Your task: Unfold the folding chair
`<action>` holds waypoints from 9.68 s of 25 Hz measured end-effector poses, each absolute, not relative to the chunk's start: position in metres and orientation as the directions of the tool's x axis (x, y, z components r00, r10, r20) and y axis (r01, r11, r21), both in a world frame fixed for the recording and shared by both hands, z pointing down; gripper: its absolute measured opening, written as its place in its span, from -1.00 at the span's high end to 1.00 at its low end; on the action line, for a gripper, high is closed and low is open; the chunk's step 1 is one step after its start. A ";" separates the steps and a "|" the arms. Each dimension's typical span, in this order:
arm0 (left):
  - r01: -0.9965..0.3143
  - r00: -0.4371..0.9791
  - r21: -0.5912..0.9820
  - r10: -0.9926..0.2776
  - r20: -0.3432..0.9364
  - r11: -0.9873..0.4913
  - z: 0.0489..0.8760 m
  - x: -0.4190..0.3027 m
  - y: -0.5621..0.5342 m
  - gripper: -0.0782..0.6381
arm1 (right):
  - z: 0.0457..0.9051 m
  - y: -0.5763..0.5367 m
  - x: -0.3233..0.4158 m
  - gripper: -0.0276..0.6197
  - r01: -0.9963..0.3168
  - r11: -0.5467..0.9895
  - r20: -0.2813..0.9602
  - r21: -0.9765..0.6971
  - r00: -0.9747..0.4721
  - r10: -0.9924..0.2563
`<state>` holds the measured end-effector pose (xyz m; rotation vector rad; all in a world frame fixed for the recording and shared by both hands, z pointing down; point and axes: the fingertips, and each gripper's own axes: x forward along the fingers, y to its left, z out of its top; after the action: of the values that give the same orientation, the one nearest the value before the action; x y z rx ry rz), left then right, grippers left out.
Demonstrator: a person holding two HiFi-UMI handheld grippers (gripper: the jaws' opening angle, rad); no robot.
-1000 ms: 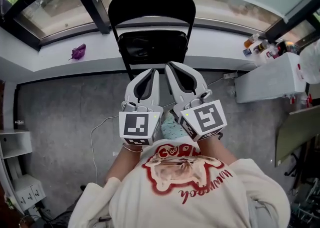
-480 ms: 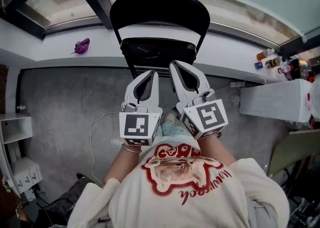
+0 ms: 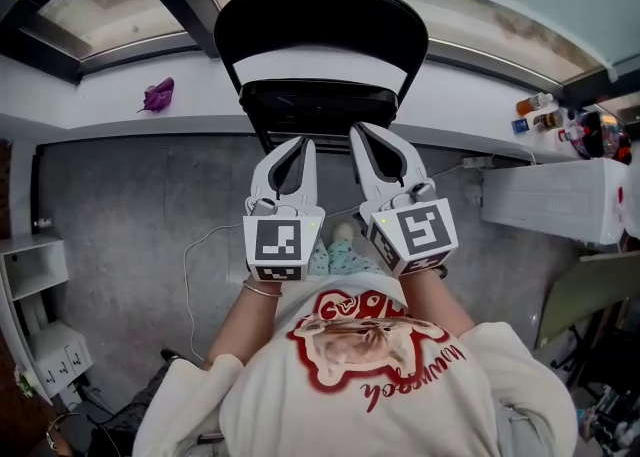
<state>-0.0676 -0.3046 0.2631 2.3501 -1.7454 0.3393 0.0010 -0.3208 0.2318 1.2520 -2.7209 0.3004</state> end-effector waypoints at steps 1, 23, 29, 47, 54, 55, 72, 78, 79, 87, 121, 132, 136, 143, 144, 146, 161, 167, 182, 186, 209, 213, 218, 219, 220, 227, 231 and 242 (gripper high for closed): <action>-0.958 0.278 0.021 -0.911 0.303 -0.285 0.267 -0.070 -0.305 0.78 | 0.235 -0.322 0.001 0.84 -0.764 0.634 0.209 -0.123 -0.644 -0.736; -0.643 0.448 -0.288 -0.654 0.610 -0.710 0.370 -0.063 -0.398 0.51 | 0.287 -0.365 -0.015 0.81 -0.667 0.745 0.363 0.018 -0.690 -0.626; -0.534 0.491 -0.231 -0.521 0.698 -0.813 0.408 -0.055 -0.426 0.02 | 0.308 -0.375 -0.006 0.78 -0.703 0.711 0.395 0.012 -0.650 -0.649; -0.082 0.184 -0.243 -0.254 0.949 -0.967 0.521 -0.044 -0.466 0.00 | 0.370 -0.400 0.047 0.75 -0.841 0.539 0.498 -0.049 -0.488 -0.717; -0.082 0.146 -0.381 -0.389 0.910 -0.921 0.520 -0.047 -0.478 0.39 | 0.397 -0.420 0.076 0.65 -0.891 0.452 0.541 -0.033 -0.396 -0.741; -0.082 0.147 -0.386 -0.394 0.907 -0.919 0.520 -0.046 -0.478 0.39 | 0.399 -0.422 0.077 0.64 -0.894 0.446 0.542 -0.034 -0.391 -0.743; -0.083 0.139 -0.428 -0.436 0.889 -0.900 0.518 -0.049 -0.463 0.41 | 0.425 -0.452 0.101 0.50 -0.952 0.303 0.515 0.049 -0.236 -0.824; -0.090 0.135 -0.438 -0.447 0.884 -0.894 0.519 -0.047 -0.460 0.41 | 0.449 -0.483 0.130 0.24 -0.985 0.168 0.534 0.038 -0.122 -0.837; -0.092 0.132 -0.438 -0.447 0.885 -0.894 0.519 -0.047 -0.460 0.41 | 0.453 -0.488 0.132 0.22 -0.988 0.149 0.536 0.032 -0.109 -0.837; -0.092 0.116 -0.443 -0.451 0.885 -0.892 0.518 -0.048 -0.460 0.40 | 0.475 -0.525 0.141 0.33 -0.998 0.064 0.552 -0.015 -0.062 -0.831; -0.122 0.140 -0.659 -0.670 0.729 -0.742 0.516 -0.040 -0.376 0.38 | 0.487 -0.518 0.137 0.46 -0.958 0.272 0.531 0.096 -0.181 -0.828; -0.092 0.108 -0.743 -0.748 0.655 -0.663 0.524 -0.041 -0.344 0.38 | 0.495 -0.515 0.138 0.46 -0.955 0.287 0.499 0.076 -0.212 -0.840; -0.086 0.084 -0.743 -0.748 0.658 -0.664 0.532 -0.041 -0.331 0.38 | 0.497 -0.513 0.139 0.46 -0.953 0.287 0.485 0.101 -0.204 -0.850; -0.070 0.070 -0.761 -0.764 0.641 -0.645 0.534 -0.044 -0.325 0.38 | 0.478 -0.497 0.157 0.11 -0.978 0.168 0.389 0.122 -0.108 -0.915; -0.071 0.073 -0.765 -0.768 0.636 -0.641 0.533 -0.043 -0.326 0.38 | 0.470 -0.492 0.161 0.11 -0.983 0.146 0.367 0.110 -0.096 -0.925; -0.078 0.080 -0.763 -0.767 0.637 -0.642 0.534 -0.041 -0.325 0.38 | 0.452 -0.475 0.163 0.13 -0.988 0.123 0.326 0.089 -0.088 -0.941; -0.059 0.101 -0.816 -0.816 0.569 -0.576 0.561 -0.037 -0.270 0.34 | 0.445 -0.284 0.030 0.84 -0.919 0.388 0.280 0.074 -0.355 -0.892; -0.038 0.096 -0.840 -0.839 0.536 -0.541 0.592 -0.029 -0.233 0.32 | 0.489 -0.247 0.024 0.84 -0.901 0.433 0.311 0.028 -0.403 -0.861; -0.033 0.060 -0.924 -0.924 0.378 -0.381 0.655 -0.031 -0.188 0.28 | 0.600 -0.162 0.034 0.84 -0.870 0.486 0.515 -0.083 -0.455 -0.726; -0.049 0.064 -0.933 -0.933 0.354 -0.358 0.658 -0.030 -0.184 0.29 | 0.605 -0.157 0.034 0.84 -0.887 0.451 0.484 -0.100 -0.440 -0.756; -0.069 0.051 -0.938 -0.940 0.338 -0.341 0.711 -0.032 -0.086 0.14 | 0.659 -0.060 0.034 0.84 -0.917 0.394 0.486 -0.062 -0.372 -0.790; -0.072 0.046 -0.929 -0.931 0.361 -0.364 0.737 -0.031 -0.051 0.09 | 0.684 -0.027 0.040 0.84 -0.925 0.376 0.545 -0.056 -0.344 -0.764; -0.056 0.043 -0.925 -0.927 0.373 -0.375 0.774 -0.028 -0.013 0.01 | 0.722 0.013 0.042 0.84 -0.910 0.408 0.573 -0.074 -0.373 -0.730; -0.053 0.039 -0.924 -0.926 0.376 -0.378 0.781 -0.028 -0.007 -0.01 | 0.728 0.020 0.042 0.84 -0.904 0.421 0.575 -0.067 -0.380 -0.725; -0.051 0.034 -0.924 -0.926 0.377 -0.378 0.786 -0.028 0.000 -0.02 | 0.734 0.027 0.041 0.84 -0.898 0.436 0.572 -0.059 -0.388 -0.723; -0.071 0.037 -0.938 -0.940 0.338 -0.340 0.788 -0.026 0.001 -0.02 | 0.733 0.030 0.039 0.84 -0.886 0.460 0.438 -0.064 -0.439 -0.785; -0.115 0.055 -0.945 -0.952 0.302 -0.306 0.783 -0.023 0.000 -0.03 | 0.733 0.032 0.041 0.84 -0.876 0.480 0.424 -0.056 -0.456 -0.782; -0.376 0.038 -0.857 -0.930 0.367 -0.354 0.776 -0.032 0.032 -0.19 | 0.723 0.042 0.046 0.84 -0.867 0.485 0.385 -0.112 -0.488 -0.783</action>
<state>-0.0323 0.0322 0.7755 2.5674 -1.9097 1.8913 0.0463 0.0420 0.7227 1.4010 -2.4524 0.4247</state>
